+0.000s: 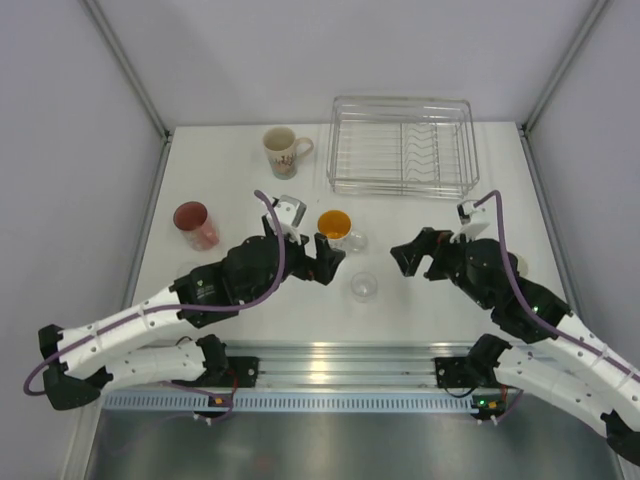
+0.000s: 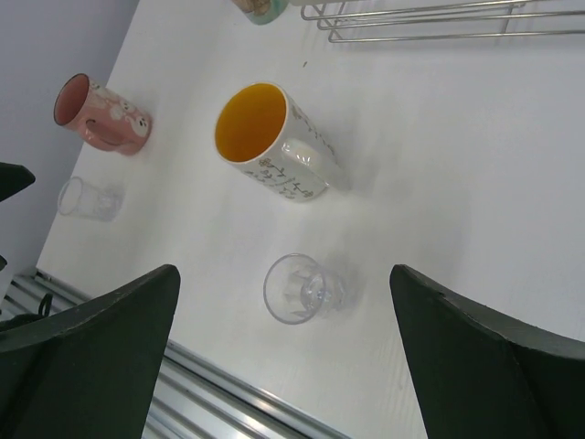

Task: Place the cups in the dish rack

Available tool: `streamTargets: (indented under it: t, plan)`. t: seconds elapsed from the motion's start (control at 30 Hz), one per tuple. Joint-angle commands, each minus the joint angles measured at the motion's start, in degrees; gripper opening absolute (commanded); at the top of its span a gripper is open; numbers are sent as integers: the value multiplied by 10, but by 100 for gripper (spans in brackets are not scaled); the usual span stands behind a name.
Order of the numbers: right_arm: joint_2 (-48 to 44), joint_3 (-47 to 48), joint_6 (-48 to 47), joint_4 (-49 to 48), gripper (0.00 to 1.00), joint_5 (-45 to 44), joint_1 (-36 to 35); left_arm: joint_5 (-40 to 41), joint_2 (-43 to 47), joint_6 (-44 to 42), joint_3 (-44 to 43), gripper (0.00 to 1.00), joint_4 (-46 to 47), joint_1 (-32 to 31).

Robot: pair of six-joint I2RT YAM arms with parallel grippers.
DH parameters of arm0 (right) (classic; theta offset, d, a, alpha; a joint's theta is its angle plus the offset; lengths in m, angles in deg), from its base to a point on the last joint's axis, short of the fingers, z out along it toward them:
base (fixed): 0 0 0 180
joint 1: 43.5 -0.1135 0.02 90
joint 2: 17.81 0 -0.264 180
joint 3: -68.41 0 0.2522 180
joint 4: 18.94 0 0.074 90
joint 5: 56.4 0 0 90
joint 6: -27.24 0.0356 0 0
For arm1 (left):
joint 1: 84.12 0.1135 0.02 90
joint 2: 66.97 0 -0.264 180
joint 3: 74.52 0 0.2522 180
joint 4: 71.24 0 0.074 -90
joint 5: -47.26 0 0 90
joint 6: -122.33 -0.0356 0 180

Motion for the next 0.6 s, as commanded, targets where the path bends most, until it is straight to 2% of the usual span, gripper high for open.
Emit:
streamTargets:
  t: [0.0, 0.33, 0.57]
  plan:
    - [-3, 30, 0, -1, 100, -16, -5, 4, -8, 8, -11, 98, 15, -1]
    - [-27, 24, -3, 10, 99, -21, -5, 21, -37, -27, -38, 98, 15, -1]
    - [-57, 1, 0, -3, 99, -7, -5, 12, -107, -56, -124, 98, -6, 0]
